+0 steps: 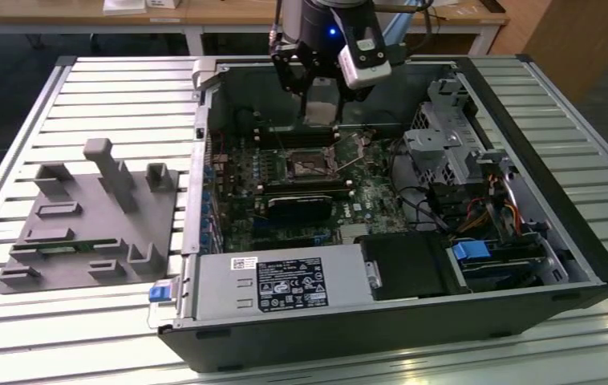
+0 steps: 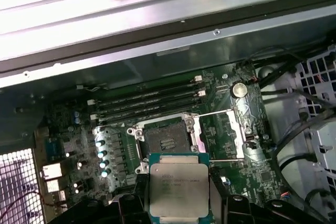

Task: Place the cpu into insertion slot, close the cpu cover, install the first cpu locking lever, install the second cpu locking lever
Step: 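Place the cpu into insertion slot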

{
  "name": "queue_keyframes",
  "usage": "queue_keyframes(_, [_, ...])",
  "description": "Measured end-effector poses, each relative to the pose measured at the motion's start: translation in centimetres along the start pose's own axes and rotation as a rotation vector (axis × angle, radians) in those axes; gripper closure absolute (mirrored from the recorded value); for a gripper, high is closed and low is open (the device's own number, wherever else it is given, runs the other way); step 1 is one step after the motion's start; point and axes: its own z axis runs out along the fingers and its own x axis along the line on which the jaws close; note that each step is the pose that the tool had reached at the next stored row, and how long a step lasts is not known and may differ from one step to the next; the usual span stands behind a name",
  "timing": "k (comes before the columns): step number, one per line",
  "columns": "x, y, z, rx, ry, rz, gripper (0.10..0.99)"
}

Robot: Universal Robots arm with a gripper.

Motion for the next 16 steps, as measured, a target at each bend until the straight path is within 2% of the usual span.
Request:
queue_keyframes(8, [0.00, -0.04, 0.44, -0.002, -0.0105, 0.116, 0.545])
queue_keyframes(16, [-0.01, -0.07, 0.74, -0.004, -0.0233, 0.260, 0.545])
